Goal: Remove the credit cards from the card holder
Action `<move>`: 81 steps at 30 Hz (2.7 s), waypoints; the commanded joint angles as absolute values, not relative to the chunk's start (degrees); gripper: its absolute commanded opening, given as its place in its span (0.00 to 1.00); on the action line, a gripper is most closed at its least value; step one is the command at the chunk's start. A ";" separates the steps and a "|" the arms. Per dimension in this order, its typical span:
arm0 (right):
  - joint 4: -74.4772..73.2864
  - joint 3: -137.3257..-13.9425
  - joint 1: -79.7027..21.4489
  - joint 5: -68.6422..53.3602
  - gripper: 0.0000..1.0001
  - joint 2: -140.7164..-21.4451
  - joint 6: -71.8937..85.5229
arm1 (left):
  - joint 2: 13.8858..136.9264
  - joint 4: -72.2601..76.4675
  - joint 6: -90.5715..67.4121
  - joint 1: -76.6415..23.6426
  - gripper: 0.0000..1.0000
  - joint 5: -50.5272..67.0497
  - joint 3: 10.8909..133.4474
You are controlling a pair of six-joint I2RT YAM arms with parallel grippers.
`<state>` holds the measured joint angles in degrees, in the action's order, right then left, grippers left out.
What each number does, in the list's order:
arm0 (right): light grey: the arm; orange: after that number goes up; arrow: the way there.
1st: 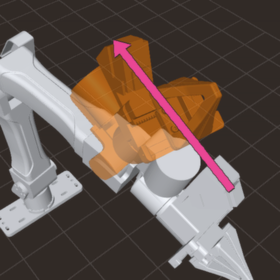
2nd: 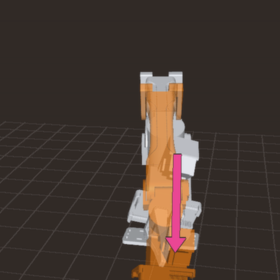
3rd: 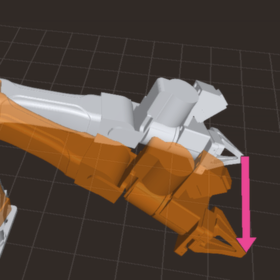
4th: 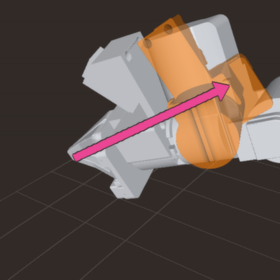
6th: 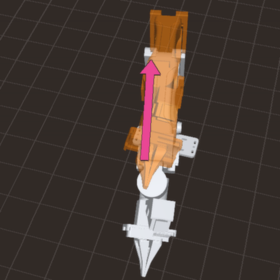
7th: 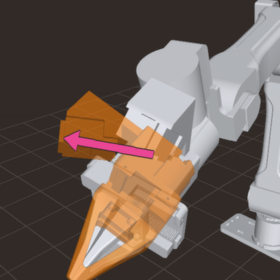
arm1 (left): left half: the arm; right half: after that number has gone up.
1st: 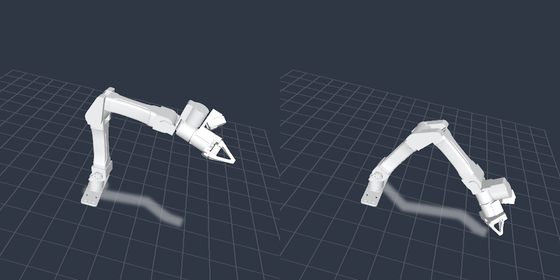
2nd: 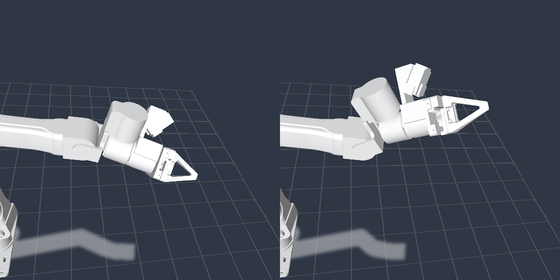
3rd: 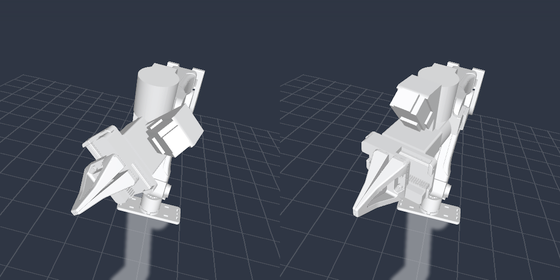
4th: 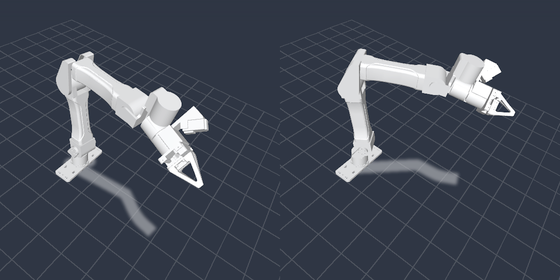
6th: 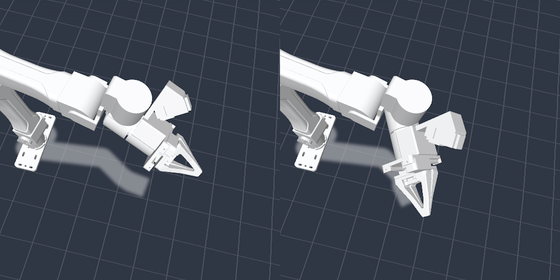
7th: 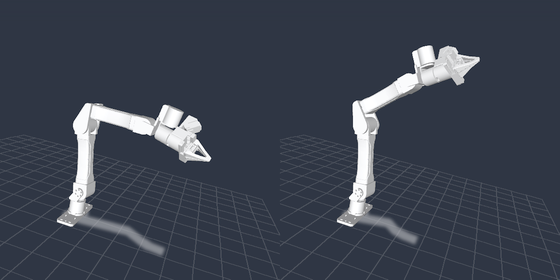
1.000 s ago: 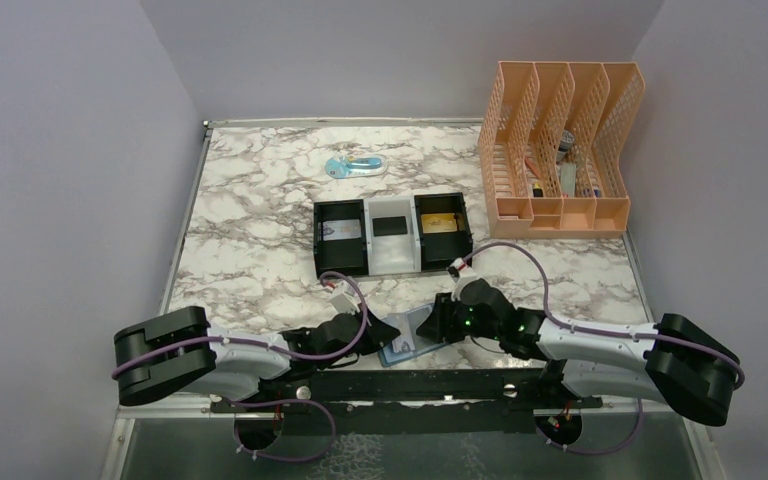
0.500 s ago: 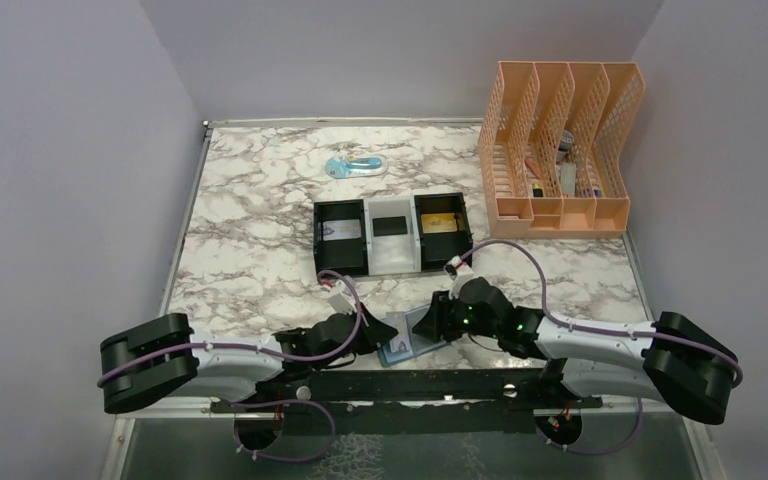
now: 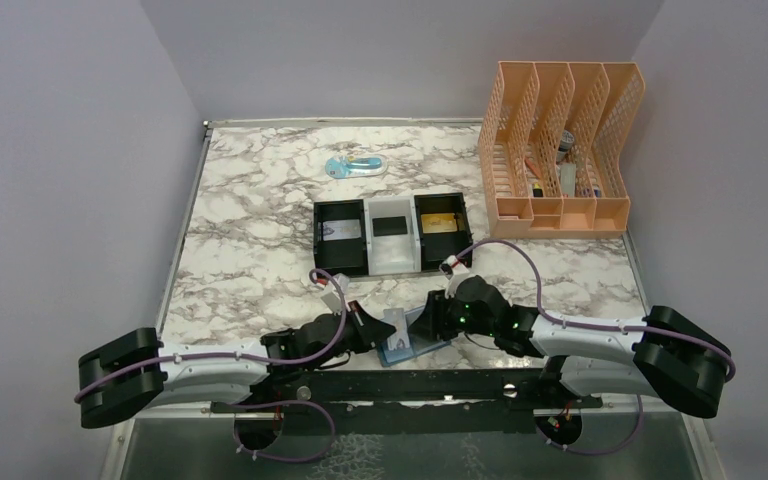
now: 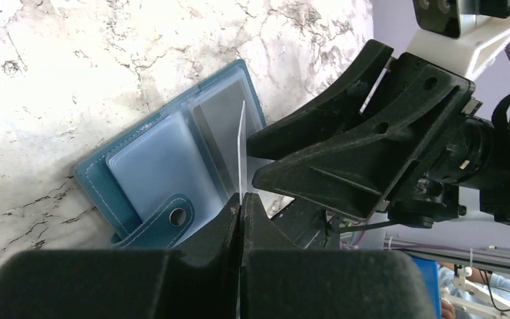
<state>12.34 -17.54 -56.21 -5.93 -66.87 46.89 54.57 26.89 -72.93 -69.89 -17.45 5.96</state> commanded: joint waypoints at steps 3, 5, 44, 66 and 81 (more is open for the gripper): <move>15.75 -17.00 -56.40 -6.24 0.46 -64.43 48.50 | 50.22 23.46 -71.14 -70.20 0.00 -17.11 4.85; 16.61 -16.12 -56.43 -5.93 0.48 -63.40 49.30 | 49.05 22.51 -71.08 -70.19 0.00 -17.26 4.67; 21.78 -8.86 -56.38 -5.12 0.61 -51.94 54.60 | 43.51 15.95 -62.90 -70.14 0.00 -13.47 9.95; 25.38 -2.64 -56.41 -2.34 0.70 -41.17 50.71 | 43.77 31.52 -59.10 -54.68 0.00 10.73 5.71; 33.57 -2.14 -53.70 -14.94 0.70 -43.92 49.77 | 42.49 39.16 -61.20 -53.11 0.00 14.97 2.70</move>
<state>24.99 -3.01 -54.63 -8.36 -39.72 50.26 43.13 35.33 -60.16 -53.34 12.60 3.92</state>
